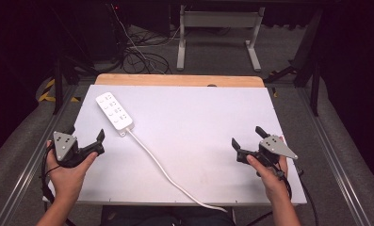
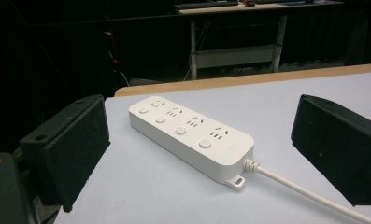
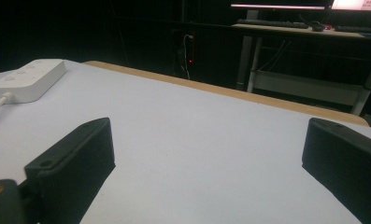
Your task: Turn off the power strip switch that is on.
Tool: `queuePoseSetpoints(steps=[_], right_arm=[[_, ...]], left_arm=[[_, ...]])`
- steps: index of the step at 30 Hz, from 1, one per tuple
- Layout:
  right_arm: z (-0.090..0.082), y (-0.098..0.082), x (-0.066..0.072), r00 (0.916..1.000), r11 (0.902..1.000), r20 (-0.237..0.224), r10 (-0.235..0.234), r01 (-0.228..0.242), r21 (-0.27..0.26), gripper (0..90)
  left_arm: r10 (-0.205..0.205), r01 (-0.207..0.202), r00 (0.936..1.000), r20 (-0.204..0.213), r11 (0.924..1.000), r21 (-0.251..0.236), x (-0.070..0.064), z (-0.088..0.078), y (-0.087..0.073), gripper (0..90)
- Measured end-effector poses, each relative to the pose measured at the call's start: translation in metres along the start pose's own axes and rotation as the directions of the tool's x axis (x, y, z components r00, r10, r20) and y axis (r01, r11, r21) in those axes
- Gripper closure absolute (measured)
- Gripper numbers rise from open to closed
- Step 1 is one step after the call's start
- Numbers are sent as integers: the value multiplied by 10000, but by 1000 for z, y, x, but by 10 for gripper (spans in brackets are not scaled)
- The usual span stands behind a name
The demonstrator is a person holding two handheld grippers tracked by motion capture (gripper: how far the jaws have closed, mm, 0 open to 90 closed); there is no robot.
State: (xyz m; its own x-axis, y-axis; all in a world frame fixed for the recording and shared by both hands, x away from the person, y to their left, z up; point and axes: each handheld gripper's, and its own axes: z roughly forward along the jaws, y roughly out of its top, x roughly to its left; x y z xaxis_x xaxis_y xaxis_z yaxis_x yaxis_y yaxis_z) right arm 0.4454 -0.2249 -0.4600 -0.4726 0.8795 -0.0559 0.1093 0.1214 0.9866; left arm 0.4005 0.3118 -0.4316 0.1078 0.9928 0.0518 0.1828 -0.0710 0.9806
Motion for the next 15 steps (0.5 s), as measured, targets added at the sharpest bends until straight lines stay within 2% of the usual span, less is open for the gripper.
queuePoseSetpoints(steps=[15], right_arm=[[1, 0, 1, 9999, 9999, -132, -71, 72, 81, 23]], left_arm=[[-47, 47, 10000, 14, 10000, 73, 2, 0, -1, 55]])
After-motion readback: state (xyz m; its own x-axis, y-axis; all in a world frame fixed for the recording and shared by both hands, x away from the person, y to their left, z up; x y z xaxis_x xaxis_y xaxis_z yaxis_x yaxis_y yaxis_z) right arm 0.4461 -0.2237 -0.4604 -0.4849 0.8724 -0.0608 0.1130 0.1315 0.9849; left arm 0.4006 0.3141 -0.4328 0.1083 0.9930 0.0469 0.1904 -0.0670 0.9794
